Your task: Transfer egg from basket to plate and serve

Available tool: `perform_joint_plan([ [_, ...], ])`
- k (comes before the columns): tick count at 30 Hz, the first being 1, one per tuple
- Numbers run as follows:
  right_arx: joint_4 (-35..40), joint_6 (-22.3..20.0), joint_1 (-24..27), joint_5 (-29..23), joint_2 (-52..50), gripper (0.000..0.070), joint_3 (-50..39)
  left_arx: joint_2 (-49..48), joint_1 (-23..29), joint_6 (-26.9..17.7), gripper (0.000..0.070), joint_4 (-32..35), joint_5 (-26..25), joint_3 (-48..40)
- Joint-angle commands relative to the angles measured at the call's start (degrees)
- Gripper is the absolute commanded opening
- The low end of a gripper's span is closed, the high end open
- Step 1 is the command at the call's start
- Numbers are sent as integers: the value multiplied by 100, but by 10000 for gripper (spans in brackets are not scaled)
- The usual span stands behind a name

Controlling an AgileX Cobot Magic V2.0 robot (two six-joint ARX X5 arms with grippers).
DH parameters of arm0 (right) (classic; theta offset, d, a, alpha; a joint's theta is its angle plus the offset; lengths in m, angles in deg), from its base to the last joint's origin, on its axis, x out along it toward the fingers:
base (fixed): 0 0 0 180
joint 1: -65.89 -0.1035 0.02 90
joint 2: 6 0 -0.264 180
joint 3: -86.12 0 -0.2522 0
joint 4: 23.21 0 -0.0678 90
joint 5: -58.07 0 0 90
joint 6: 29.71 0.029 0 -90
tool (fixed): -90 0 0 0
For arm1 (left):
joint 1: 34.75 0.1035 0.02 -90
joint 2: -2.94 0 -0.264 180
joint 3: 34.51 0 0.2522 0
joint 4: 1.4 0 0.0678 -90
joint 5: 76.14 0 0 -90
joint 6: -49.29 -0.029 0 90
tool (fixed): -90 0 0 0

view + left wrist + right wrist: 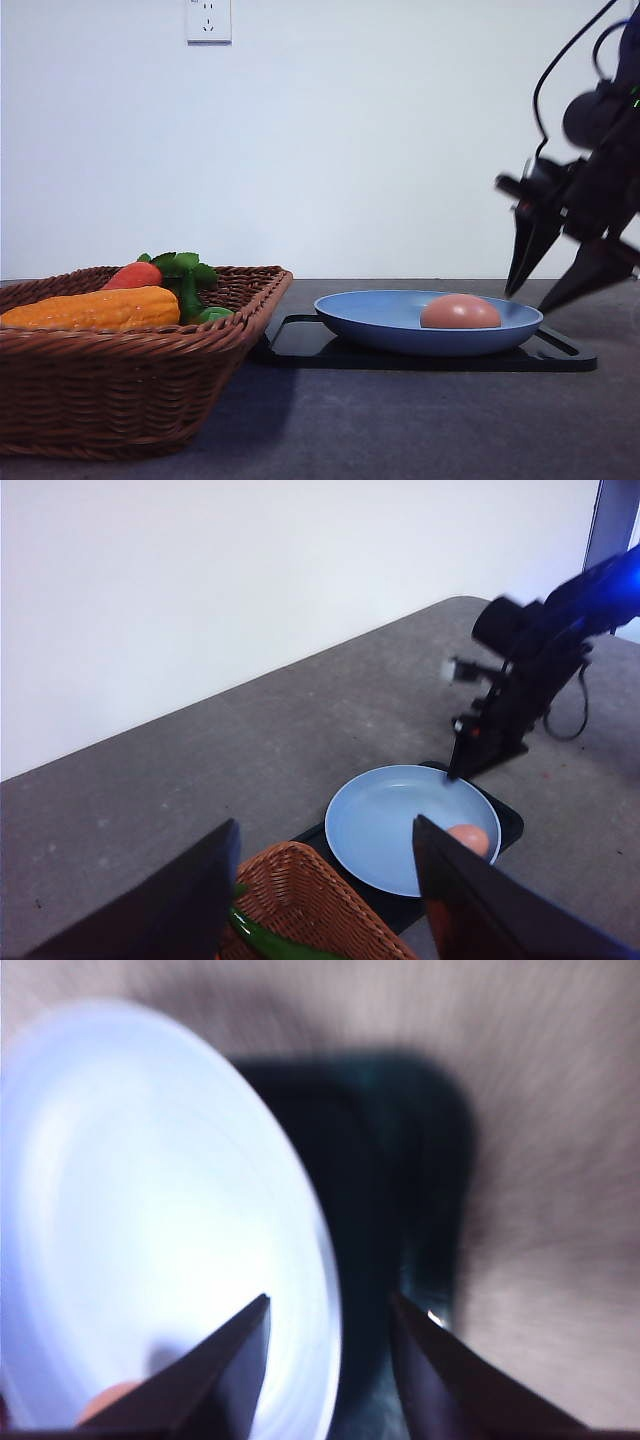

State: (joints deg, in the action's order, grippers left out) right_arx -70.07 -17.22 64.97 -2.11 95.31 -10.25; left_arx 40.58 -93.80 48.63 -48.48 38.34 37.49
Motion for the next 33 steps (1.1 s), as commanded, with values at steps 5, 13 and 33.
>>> perform_joint_plan([
  [5, -254, -287, 112, 13, -958, 129, 213, 614, -7, -22, 172, 171, 499, 129],
  [13, -1091, -751, -615, -351, -2340, 0, 202, 1909, 785, -186, 0, -22, 625, 125],
  [33, 1302, -1002, -2450, -3034, -5924, 0, -3291, 1629, 3165, 672, 0, 1082, -1765, -1679],
])
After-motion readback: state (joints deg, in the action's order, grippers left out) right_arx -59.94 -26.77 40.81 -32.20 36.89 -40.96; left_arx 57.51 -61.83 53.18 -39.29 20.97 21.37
